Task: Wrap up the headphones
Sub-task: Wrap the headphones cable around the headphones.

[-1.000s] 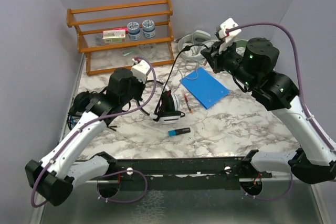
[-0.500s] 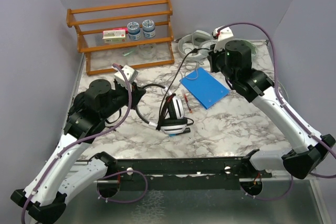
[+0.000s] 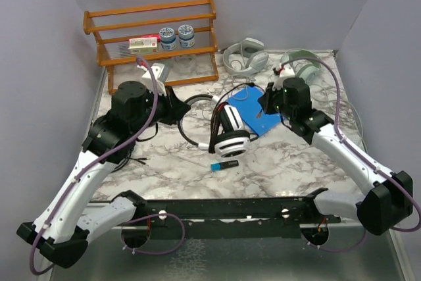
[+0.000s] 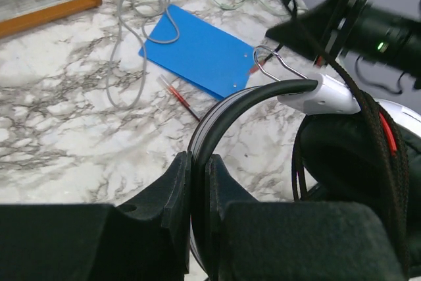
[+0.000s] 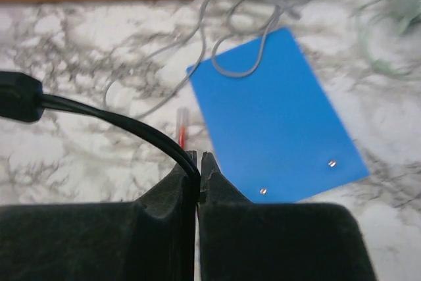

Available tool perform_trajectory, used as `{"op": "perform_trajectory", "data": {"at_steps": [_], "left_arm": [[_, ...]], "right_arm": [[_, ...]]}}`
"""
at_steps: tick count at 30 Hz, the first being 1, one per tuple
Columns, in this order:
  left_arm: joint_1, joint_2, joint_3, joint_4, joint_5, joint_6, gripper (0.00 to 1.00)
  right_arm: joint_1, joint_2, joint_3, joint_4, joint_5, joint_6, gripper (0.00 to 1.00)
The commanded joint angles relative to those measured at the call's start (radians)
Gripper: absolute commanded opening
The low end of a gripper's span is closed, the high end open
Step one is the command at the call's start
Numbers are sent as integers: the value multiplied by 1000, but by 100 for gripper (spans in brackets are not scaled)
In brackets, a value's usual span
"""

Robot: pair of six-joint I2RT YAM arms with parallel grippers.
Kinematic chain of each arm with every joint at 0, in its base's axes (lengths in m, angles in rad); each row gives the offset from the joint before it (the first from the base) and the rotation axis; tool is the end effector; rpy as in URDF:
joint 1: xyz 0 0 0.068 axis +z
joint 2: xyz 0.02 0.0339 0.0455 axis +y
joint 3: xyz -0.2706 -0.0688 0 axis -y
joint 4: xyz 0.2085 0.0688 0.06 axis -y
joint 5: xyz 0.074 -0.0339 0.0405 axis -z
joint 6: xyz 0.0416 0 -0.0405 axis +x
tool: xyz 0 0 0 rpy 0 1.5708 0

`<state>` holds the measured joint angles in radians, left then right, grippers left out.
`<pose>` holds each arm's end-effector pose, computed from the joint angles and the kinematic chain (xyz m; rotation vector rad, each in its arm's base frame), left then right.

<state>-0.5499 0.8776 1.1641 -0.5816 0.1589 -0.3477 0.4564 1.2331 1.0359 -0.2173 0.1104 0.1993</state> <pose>0.1161 -0.0789 0.4047 0.3082 1.9094 -0.7594 0.2284 0.1070 0.3403 -0.1844 1.9877 0.3148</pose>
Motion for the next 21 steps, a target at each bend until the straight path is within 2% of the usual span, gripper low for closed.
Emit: {"op": "perform_trajectory", "data": {"at_steps": [1,6,11,16,21], "left_arm": [[2,95,158,-1,72,-256,0],[7,161,218,31,31,-382,0],[34,243,231,83,18,-561,0],[36,245,113,203,-88,-679,0],[36,275,11,299,-107,-710,0]], "right_arm": [[1,-93,-173,172,-229,93,1],[18,-152,-318,291,-407,157,1],[136,-240,-451,407,-458,234,1],[239,-329,-509,517,-468,365,1],[264,-342,-479,568,-498,467,1]]}}
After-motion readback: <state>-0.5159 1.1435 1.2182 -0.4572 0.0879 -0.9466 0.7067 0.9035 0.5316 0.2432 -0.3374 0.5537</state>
